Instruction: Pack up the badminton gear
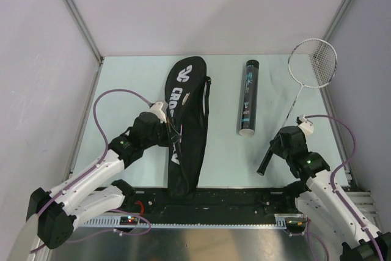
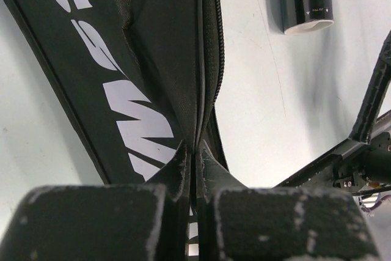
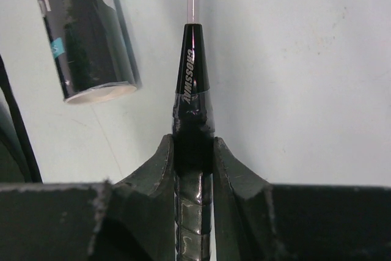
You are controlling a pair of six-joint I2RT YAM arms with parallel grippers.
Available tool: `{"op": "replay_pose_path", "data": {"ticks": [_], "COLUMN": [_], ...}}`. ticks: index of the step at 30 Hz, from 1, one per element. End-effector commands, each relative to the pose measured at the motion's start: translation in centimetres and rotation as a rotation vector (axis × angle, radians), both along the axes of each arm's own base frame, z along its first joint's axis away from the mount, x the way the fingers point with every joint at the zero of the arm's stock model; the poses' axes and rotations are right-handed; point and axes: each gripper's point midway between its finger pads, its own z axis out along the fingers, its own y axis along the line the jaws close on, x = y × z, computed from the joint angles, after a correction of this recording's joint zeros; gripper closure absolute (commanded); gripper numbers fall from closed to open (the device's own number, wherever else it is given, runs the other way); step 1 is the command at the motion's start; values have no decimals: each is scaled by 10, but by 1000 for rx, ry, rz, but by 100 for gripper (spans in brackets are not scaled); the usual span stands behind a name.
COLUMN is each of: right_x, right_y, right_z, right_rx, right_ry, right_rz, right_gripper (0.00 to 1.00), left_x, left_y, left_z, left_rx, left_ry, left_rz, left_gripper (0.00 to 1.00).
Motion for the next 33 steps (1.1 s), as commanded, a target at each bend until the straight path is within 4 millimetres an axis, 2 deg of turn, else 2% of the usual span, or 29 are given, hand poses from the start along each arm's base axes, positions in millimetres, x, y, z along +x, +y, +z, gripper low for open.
{"op": "replay_pose_path", "data": {"ticks": [1,4,8,11,15,18,24,33], "right_x": [22,26,20,7,-18,-41,-81,-126], "right_y": [3,23,65,98,126,135,138,118], "right_z": [58,79,93,89,73,64,59,50], "right_rx": [-29,-25,-23,-45,-83,-107,-110,-170], "right_ry": [-154,-161,-151,-107,-29,9,49,98], "right_rz": [-8,65,197,295,394,449,530,601], "right_gripper": [100,100,100,100,100,100,100,100], "left_x": [11,14,16,17,19,21,24,29], "left_y": [-1,-2,-6,-8,-9,-10,-12,-13], "left_z": [21,22,24,27,34,39,41,45], "left_rx": [-47,-50,-73,-88,-103,-110,-111,-119], "left_ry": [-70,-71,-74,-81,-98,-111,-115,-125], "left_rz": [35,42,42,41,43,45,48,58], "left_gripper": [100,100,100,100,100,100,100,100]}}
